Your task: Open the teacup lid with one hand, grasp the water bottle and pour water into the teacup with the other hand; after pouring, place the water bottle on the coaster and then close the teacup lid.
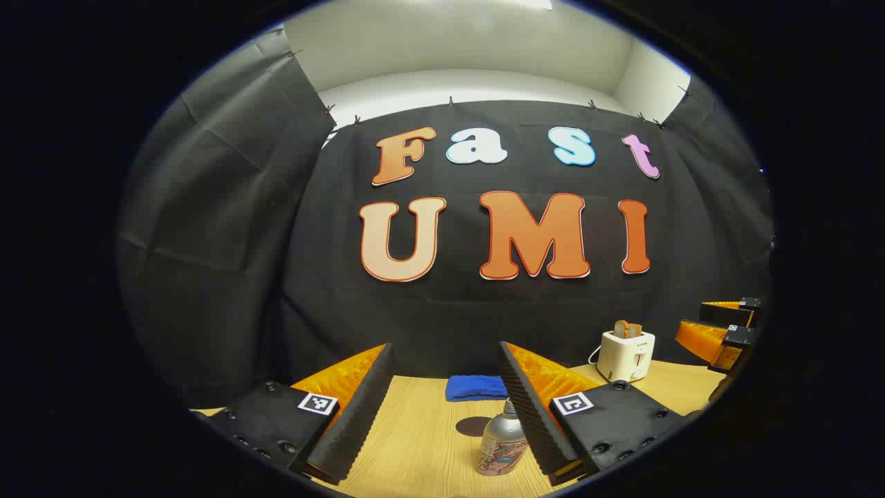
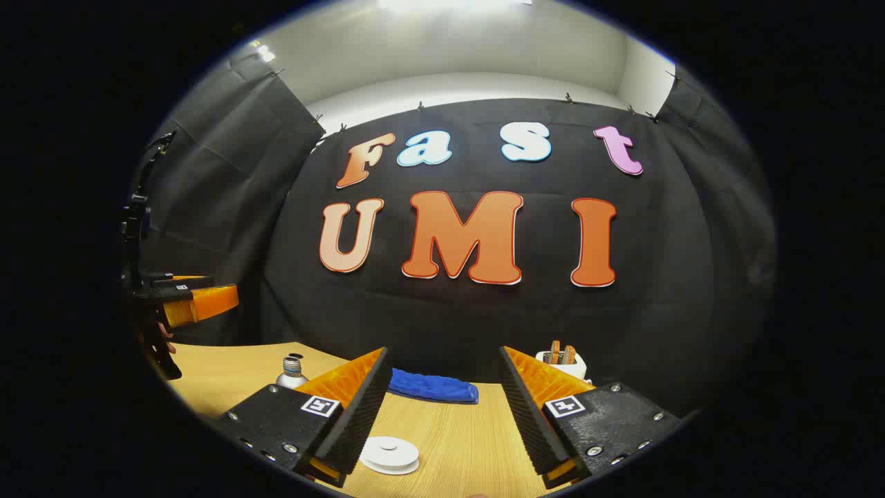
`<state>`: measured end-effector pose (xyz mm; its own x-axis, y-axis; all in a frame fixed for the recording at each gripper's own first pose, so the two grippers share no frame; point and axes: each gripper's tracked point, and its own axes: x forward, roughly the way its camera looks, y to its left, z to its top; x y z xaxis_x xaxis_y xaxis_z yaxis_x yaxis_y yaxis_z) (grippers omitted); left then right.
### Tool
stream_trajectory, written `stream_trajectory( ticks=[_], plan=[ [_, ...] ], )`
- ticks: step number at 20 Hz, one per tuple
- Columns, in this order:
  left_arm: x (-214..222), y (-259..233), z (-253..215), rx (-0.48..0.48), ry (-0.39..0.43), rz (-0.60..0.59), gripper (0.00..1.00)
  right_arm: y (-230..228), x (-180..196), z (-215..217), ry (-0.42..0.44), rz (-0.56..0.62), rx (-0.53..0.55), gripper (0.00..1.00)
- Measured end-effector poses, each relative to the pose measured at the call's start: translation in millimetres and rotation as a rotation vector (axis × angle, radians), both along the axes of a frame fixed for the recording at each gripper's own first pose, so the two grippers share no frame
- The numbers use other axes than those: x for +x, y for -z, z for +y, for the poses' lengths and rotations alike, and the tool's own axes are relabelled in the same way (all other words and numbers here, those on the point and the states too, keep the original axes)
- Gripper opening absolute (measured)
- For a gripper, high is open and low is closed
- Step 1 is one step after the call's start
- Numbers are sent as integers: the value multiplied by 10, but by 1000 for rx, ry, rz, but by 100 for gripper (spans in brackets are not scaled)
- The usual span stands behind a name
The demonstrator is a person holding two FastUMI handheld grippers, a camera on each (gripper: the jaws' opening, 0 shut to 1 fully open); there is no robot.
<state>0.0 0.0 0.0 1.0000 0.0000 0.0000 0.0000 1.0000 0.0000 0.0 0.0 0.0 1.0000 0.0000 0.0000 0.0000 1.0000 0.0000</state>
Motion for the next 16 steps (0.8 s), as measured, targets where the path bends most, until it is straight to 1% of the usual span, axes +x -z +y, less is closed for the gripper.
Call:
stream_trajectory(
  ticks=[1, 2, 4, 7, 10, 12, 16],
  plan=[
    [-1, -1, 8, 3, 1, -1, 99, 10, 9, -6, 2, 1, -3, 92],
    [-6, 9, 14, 10, -1, -1, 94, 7, 20, -14, 3, 2, -6, 92],
    [-1, 24, -57, 24, 0, 4, 99, 32, 34, 5, -5, 6, 0, 92],
    [9, 16, -89, 29, 9, 6, 99, 67, 39, -10, -8, 15, 9, 92],
    [-11, 67, -134, 34, 14, 9, 97, 73, 44, -30, -11, 14, -14, 92],
    [17, 84, -169, 52, 14, 11, 99, 73, 51, -16, -16, 13, -15, 92],
    [-49, 2, -178, 57, 4, -9, 99, 90, 63, -34, -17, 15, -4, 92]
  ],
)
